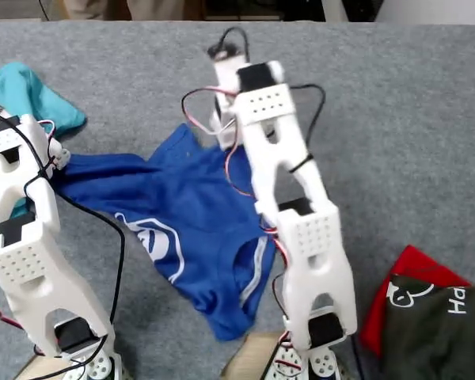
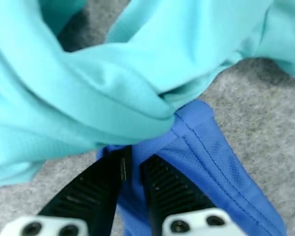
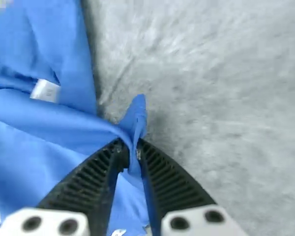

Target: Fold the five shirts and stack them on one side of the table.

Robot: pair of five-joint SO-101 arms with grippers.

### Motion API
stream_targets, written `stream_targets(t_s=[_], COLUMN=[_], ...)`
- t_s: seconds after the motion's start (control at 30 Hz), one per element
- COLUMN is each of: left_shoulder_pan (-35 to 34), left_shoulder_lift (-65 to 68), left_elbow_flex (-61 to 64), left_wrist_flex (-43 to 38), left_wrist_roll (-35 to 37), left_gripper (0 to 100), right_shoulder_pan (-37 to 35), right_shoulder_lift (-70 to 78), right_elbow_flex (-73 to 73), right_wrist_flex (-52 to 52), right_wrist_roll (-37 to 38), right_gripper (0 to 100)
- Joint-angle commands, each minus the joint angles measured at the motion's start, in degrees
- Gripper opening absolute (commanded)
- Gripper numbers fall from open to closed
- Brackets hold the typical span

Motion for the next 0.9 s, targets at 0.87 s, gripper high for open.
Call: stream_targets(t_s=[0.87], left_shoulder_pan=[-0.97], left_shoulder_lift=[-0.48], left_elbow_flex=[-3.08], left_wrist_flex=[-0.53], left_wrist_roll=[0.35], left_gripper=[2], right_shoulder_pan=[-1.54], right_shoulder_lift=[-26.33], right_elbow_flex=[61.23], right_wrist_flex=[-13.27], right_wrist_roll=[5.01], right_gripper=[14.9])
